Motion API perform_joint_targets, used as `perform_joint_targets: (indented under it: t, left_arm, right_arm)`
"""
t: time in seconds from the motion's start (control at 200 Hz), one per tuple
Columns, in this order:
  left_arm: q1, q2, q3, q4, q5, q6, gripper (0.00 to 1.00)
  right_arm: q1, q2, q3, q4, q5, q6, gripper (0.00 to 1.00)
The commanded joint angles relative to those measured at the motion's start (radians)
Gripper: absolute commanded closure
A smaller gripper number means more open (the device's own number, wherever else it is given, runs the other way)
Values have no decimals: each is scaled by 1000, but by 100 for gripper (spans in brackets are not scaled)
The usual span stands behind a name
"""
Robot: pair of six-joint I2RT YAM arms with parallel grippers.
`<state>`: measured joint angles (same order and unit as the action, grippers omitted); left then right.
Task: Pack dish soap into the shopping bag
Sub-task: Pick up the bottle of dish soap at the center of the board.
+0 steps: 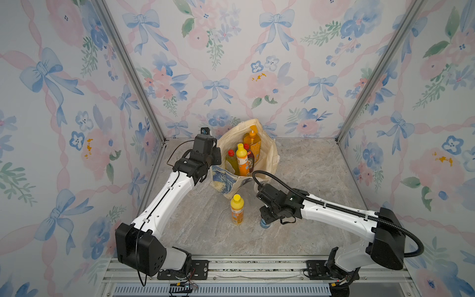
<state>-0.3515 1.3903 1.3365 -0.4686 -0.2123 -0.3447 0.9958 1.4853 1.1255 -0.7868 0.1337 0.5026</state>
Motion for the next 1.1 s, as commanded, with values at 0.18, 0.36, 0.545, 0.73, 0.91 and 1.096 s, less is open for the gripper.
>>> perform_joint_targets:
  t: [0.18, 0.36, 0.545, 0.73, 0.91, 1.096]
  left_arm:
    - [11, -30, -20, 2, -16, 1, 100]
    - [12, -22, -10, 2, -16, 6, 100]
    - [13, -15, -8, 2, -3, 15, 100]
    - [11, -6, -2, 4, 7, 15, 100]
    - [11, 6, 15, 4, 9, 18, 100]
    - [10, 24, 38, 3, 18, 19, 100]
  right_arm:
    - [-38, -75, 272, -206, 176, -111, 100]
    - [-85, -14, 601, -284, 212, -221, 100]
    - [-155, 110, 845, -233, 189, -301, 100]
    - [-188, 239, 1013, -121, 100, -380, 100]
    - [-203, 408, 1208, -160, -40, -421, 100]
    - [-191, 610, 1438, -282, -115, -454, 100]
